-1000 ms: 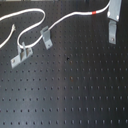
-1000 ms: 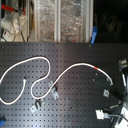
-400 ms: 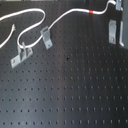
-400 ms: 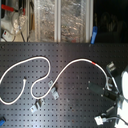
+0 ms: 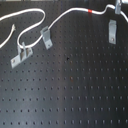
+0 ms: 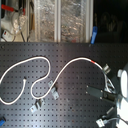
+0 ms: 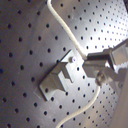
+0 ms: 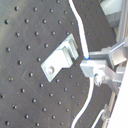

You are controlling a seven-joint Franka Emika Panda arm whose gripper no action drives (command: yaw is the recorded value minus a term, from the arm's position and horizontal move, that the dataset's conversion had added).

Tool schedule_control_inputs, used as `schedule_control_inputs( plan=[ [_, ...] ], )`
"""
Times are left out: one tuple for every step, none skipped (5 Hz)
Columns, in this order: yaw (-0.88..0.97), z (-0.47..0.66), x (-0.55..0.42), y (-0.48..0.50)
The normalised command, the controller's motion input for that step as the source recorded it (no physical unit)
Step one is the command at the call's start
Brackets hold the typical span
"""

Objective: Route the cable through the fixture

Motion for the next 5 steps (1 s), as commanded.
schedule_control_inputs(
  plan=[
    [0.00,0.01,-0.007,0.001],
    [0.00,0.16,-0.174,-0.212],
    [0.05,0.00,-0.009,-0.006],
    [0.00,0.07,-0.071,-0.106],
    [0.00,0.21,-0.155,-0.266]
  ],
)
